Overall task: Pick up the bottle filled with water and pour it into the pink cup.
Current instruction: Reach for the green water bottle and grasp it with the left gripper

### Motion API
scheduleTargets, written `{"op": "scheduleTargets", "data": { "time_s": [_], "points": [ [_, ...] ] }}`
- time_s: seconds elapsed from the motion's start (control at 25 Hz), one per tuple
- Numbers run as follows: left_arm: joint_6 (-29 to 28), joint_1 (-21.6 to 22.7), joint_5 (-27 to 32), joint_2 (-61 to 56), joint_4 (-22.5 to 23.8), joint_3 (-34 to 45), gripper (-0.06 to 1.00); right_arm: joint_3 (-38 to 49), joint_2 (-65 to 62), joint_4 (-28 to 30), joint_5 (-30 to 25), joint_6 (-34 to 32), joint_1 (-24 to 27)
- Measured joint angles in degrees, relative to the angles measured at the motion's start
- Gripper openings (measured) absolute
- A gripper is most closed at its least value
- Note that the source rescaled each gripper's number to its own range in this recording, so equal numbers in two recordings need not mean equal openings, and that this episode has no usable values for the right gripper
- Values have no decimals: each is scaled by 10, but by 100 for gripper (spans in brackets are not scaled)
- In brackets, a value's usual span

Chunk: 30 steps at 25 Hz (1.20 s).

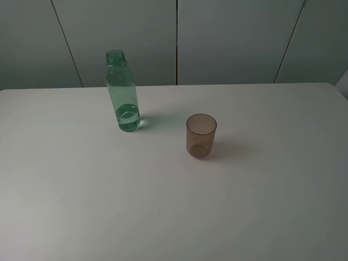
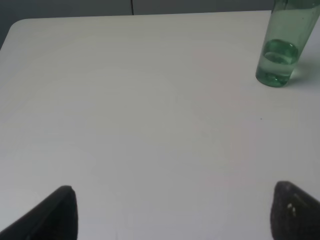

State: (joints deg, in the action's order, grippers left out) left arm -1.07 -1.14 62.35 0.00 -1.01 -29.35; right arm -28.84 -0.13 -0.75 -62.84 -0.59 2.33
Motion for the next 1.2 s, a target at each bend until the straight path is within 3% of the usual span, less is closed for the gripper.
{"op": "scheduleTargets", "data": {
  "time_s": [1.2],
  "points": [
    [3,0,0,0,0,0,95,0,0,0,0,0,0]
  ]
}}
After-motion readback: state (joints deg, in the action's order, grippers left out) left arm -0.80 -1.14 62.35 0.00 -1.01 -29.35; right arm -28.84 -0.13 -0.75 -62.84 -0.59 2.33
